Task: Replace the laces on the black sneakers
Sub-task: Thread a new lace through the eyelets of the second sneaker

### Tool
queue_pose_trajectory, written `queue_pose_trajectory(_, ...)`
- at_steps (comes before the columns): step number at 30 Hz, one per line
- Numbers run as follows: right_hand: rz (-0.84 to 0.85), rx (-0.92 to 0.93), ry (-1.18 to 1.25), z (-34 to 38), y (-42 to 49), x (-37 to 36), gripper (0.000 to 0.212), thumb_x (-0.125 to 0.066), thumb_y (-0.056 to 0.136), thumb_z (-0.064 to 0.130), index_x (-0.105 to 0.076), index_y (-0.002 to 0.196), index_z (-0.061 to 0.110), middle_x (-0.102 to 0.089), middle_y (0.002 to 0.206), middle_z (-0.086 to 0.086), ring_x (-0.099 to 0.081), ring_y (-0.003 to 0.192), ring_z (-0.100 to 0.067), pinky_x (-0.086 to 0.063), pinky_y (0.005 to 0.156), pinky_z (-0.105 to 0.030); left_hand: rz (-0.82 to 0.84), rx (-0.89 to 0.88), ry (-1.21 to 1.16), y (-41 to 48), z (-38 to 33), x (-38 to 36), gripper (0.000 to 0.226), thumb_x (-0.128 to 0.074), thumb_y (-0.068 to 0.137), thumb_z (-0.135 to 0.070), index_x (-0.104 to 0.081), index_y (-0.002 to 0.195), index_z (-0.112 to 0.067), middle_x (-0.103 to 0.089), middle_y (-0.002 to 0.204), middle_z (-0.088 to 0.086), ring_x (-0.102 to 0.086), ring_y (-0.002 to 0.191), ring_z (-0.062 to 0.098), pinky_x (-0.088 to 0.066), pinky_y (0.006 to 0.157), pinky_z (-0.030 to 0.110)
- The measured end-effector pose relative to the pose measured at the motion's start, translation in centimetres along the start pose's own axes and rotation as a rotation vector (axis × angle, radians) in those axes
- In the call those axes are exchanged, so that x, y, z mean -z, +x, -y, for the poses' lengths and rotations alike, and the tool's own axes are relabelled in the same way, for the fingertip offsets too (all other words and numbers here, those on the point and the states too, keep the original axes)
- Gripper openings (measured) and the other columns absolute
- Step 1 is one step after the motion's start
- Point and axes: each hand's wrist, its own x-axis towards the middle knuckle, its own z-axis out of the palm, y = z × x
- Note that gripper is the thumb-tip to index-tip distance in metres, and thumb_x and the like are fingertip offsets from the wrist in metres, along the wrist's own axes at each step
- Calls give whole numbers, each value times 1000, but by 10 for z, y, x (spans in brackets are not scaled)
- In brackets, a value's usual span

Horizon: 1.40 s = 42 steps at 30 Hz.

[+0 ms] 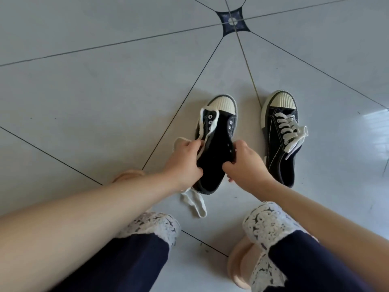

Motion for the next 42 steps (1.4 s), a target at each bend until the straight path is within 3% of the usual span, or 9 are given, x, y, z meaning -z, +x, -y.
queue_pose_trajectory(3,25,-16,-7,-17,-22,-4,26,-55,80,13,-43,104,15,-60,78,-2,-64,65,-19,-55,58,-36,82,16,-49,-11,1,-10,54,-65,78,-11,-44,127,-21,-51,117,1,-53,97,16,-45,86,28)
queue_pose_trajectory(6,21,10,-32,-25,-26,1,30,-58,83,19,-46,110,19,-60,76,6,-58,67,-7,-44,55,-19,156,28,-78,-21,1,-23,45,-61,82,-9,-45,123,-18,-58,86,-7,-51,75,5,-37,61,5)
queue_pose_trajectory(11,3,83,-40,-20,-19,16,37,-62,83,32,-48,116,23,-56,81,10,-52,72,-2,-34,55,-16,177,144,-156,-15,-5,-23,31,-67,81,-21,-47,104,-14,-57,87,0,-56,83,18,-42,70,23)
queue_pose_trajectory(18,-103,178,-30,-14,-21,21,30,-61,84,25,-53,112,20,-54,83,13,-51,74,-3,-38,64,-17,246,201,-400,-5,-26,-10,16,-61,82,-4,-55,70,-13,-57,51,-5,-48,44,6,-39,47,16)
queue_pose_trajectory(24,221,208,391,11,-19,28,30,-64,85,22,-55,113,29,-63,105,17,-58,101,6,-45,93,-19,211,224,-1041,8,-47,51,15,-52,90,-13,-54,76,-18,-66,62,-7,-64,61,7,-41,60,24)
queue_pose_trajectory(29,314,189,490,25,-8,22,9,-58,90,15,-59,99,15,-72,91,4,-65,93,-8,-46,89,-26,194,214,-1317,9,-44,73,13,-46,92,-12,-49,81,-18,-69,73,-3,-69,85,17,-56,66,40)
queue_pose_trajectory(35,350,212,400,21,-11,37,18,-51,93,12,-64,86,23,-67,68,5,-62,73,-5,-45,78,-20,79,229,-1082,11,-23,94,16,-50,90,-9,-54,76,-15,-67,65,-2,-67,68,14,-55,69,32)
queue_pose_trajectory(39,641,400,-66,46,-31,12,18,-54,91,27,-63,107,29,-69,100,8,-62,94,-6,-46,83,-18,-46,161,-824,9,-15,96,10,-61,84,-10,-58,74,-12,-62,66,0,-58,61,12,-51,67,28)
queue_pose_trajectory(42,586,552,-321,60,-34,1,34,-56,90,31,-58,123,27,-61,118,9,-54,105,-7,-36,90,-15,-247,57,-417,10,-15,97,22,-68,65,-25,-53,60,-9,-54,74,5,-51,70,16,-41,71,27)
